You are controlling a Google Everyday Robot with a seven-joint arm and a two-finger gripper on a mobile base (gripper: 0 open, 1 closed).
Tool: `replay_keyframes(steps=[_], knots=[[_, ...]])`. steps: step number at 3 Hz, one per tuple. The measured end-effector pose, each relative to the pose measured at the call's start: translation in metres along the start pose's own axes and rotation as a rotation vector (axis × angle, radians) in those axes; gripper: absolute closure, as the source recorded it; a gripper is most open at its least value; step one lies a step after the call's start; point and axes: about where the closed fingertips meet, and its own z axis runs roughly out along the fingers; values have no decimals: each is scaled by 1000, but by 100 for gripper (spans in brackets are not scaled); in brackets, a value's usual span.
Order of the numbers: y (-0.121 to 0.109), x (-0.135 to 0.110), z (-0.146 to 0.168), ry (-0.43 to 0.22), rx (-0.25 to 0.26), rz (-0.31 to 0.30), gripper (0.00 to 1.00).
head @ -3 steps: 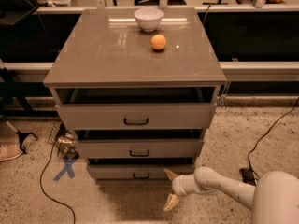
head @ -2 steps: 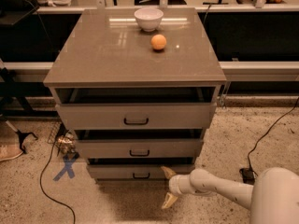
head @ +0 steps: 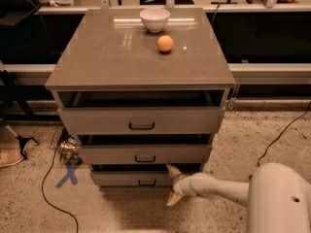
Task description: Open bottom drawer
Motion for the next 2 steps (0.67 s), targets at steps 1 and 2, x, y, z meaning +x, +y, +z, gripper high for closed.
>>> replay_keyframes(steps=[1,2], knots=[[-16,24,35,43,-39,24,0],[-27,40,51,61,-55,49,0]])
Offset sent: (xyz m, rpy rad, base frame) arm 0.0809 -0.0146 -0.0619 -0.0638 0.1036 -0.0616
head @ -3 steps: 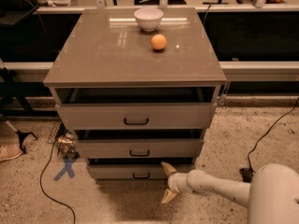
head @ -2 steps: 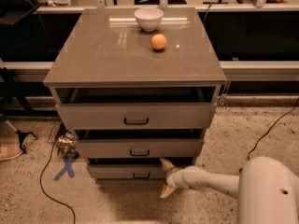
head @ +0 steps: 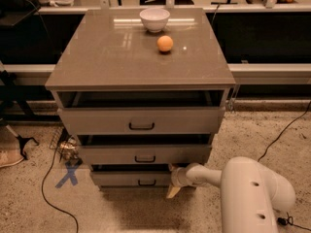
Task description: Open bottom drawer
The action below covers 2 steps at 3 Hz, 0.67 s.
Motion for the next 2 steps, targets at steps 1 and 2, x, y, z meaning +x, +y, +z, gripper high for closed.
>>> replay_keyframes(steps=[1,2], knots=[[-5,8,-4,10,24,17,18],[6,20,-20,2,62,72,50]])
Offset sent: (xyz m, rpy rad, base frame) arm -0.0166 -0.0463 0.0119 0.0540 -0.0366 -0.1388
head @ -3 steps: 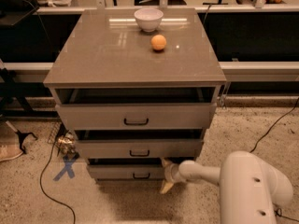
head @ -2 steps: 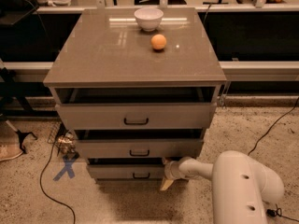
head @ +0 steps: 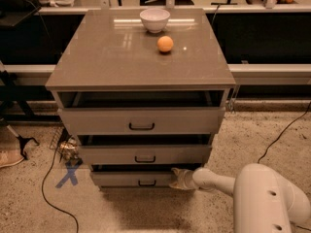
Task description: Open bottom drawer
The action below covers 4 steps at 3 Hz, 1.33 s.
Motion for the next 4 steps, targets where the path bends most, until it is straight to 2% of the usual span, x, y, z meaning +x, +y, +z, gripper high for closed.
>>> replay_keyframes(steps=[1,2,3,4], knots=[[8,11,-6,-5,1,37,72],[8,11,-10,-4,0,43,96],[8,10,-11,-4,0,43,100],[8,9,-12,-5,0,43,82]])
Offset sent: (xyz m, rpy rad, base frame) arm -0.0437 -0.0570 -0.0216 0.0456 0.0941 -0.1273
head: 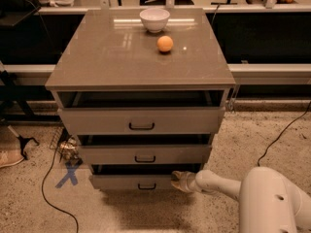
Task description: Open bottom drawer
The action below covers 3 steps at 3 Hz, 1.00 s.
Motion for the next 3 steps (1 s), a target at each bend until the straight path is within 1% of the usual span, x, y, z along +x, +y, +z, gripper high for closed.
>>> replay_keyframes(steps=[3], knots=[[0,-1,-1,0,-1,0,13]])
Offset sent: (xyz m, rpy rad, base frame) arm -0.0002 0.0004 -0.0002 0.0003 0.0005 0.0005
